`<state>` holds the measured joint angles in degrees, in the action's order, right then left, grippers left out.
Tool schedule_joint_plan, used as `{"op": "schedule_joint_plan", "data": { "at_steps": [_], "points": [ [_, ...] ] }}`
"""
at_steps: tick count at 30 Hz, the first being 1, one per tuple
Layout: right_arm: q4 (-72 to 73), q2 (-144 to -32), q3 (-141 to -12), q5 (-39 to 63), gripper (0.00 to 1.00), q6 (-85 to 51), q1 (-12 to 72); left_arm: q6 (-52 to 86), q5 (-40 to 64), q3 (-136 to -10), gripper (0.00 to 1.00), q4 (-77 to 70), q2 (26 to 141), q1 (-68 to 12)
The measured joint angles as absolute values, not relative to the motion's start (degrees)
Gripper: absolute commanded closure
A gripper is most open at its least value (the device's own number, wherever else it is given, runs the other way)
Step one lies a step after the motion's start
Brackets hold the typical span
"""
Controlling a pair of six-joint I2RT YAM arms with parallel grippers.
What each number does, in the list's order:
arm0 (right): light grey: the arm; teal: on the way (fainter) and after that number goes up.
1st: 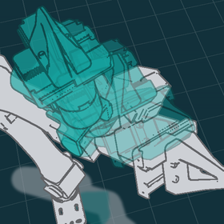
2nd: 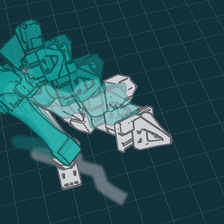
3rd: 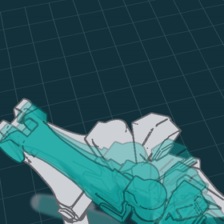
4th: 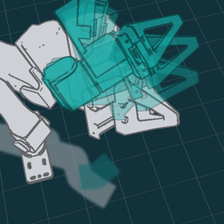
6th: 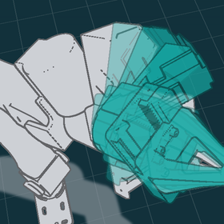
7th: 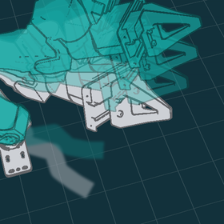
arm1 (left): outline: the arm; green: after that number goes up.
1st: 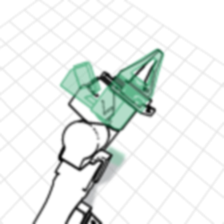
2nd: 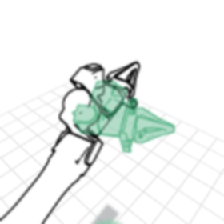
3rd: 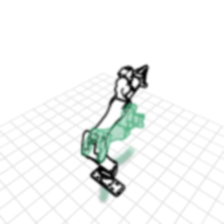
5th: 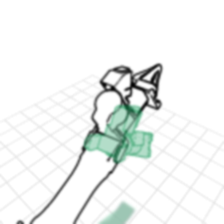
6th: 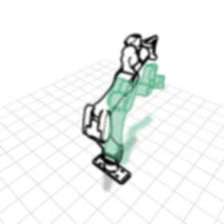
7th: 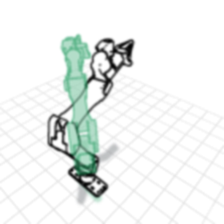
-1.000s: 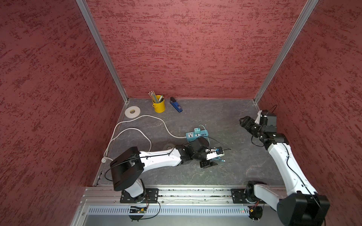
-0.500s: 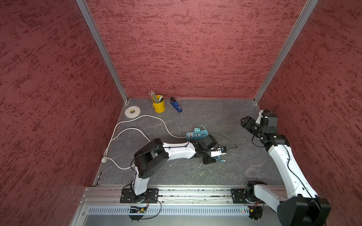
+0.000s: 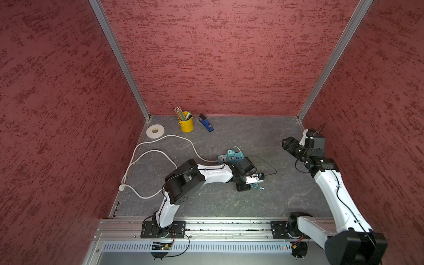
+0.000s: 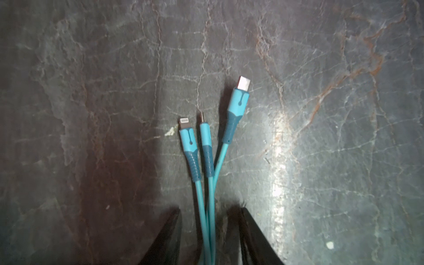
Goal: Charge the cordless meat grinders
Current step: Pick up the charging cable from the center of the board.
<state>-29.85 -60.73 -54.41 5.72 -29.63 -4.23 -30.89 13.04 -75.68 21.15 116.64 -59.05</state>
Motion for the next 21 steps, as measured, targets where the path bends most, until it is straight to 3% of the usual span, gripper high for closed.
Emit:
{"op": "schedule_joint_plan", "data": {
  "at_steps": [14,21],
  "points": [
    [-29.74,-60.07,-53.17,6.28,0.22,-29.5,-4.23,-32.14,14.96,-77.25,0.99,20.93,117.86,-57.71],
    [-28.99,-61.98,-51.88,9.61,0.22,-28.6,-4.23,-27.46,17.19,-73.21,1.0,15.16,116.36,-56.64]
  ]
}}
